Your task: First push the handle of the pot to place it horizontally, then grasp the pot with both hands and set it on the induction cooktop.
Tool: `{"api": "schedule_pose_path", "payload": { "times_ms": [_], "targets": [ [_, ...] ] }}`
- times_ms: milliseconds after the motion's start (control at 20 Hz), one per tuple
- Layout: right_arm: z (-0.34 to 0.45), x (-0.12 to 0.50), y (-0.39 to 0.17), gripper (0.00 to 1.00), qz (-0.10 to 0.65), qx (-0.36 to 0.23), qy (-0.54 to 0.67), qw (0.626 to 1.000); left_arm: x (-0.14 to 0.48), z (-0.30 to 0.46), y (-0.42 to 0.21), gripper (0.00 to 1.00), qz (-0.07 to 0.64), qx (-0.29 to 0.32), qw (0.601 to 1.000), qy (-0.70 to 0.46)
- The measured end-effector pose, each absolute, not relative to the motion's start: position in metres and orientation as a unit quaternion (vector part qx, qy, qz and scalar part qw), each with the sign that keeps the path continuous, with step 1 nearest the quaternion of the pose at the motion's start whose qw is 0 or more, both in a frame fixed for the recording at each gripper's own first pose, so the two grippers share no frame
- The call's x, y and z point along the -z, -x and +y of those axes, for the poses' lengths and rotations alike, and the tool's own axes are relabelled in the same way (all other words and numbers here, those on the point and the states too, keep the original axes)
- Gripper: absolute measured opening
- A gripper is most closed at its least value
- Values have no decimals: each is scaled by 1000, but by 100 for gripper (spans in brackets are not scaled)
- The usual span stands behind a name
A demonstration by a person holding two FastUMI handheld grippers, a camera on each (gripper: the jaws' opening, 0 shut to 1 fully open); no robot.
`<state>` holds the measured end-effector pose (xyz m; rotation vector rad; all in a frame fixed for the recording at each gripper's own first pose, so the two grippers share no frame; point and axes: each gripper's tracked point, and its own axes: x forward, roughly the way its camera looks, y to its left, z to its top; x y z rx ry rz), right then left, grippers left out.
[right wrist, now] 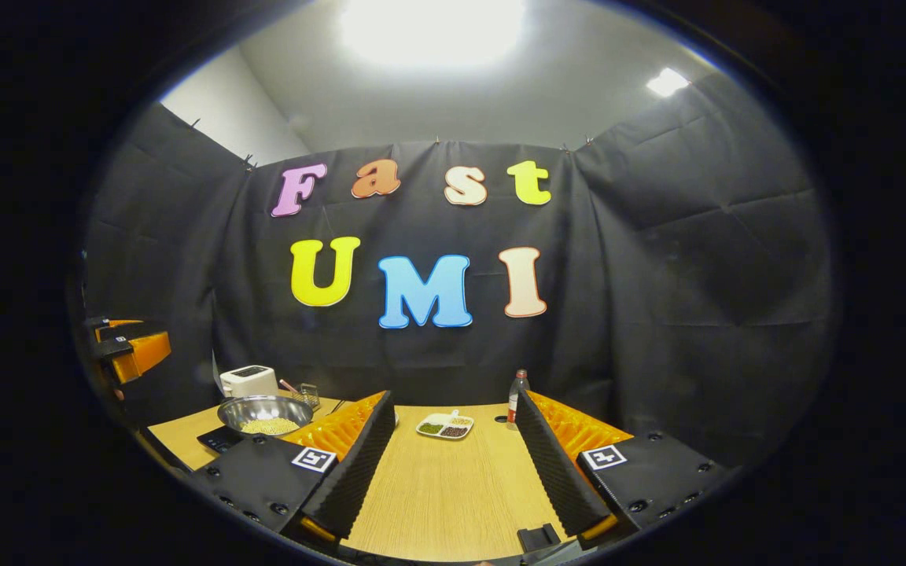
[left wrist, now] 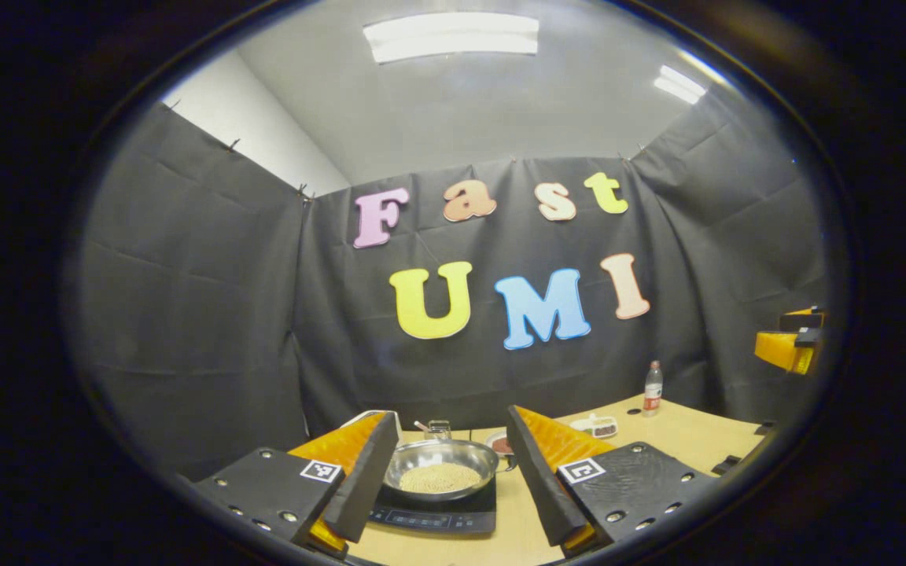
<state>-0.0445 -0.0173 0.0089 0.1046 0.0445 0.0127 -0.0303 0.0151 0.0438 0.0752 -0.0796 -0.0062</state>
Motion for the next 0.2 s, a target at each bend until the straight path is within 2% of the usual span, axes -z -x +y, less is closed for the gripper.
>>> {"api": "schedule_pose_path", "payload": {
  "times_ms": [200],
  "targets": [
    [-11, -12, 49, 92, 21, -4, -55, 998, -43, 21, 32, 84, -39, 4, 999, -32]
  ]
}}
